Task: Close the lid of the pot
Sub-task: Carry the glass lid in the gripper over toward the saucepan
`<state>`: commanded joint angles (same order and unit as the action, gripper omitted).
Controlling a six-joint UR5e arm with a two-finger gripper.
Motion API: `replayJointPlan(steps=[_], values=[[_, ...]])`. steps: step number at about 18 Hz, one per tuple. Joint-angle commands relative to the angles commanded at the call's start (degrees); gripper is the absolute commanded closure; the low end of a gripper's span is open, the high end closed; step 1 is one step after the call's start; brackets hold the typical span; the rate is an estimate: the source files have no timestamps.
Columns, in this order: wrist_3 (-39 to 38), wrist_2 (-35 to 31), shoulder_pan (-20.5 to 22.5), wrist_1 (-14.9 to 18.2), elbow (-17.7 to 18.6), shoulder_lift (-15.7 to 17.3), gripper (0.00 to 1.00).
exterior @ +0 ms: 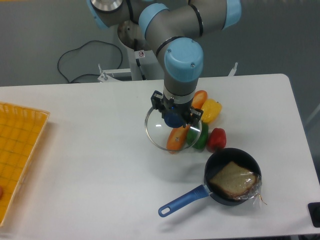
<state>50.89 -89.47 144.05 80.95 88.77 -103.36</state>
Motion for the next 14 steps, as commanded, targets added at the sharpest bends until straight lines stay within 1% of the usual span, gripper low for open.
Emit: replayJointPlan(steps=[3,7,9,12,14], values=[[0.0,-0.1,0.1,-0.9,-0.1,-0.3,0.5],[0.0,-2.0,1.1,-1.7,-1.8,-0.4,0.5],[0.6,-2.1,1.4,-2.4,-2.0,-1.1,0.5],[0.8,-2.5,1.3,-8.6,-1.7,-1.8,0.5],[0.8,-2.5,1.3,-11.0,-1.8,-2.2,0.5]])
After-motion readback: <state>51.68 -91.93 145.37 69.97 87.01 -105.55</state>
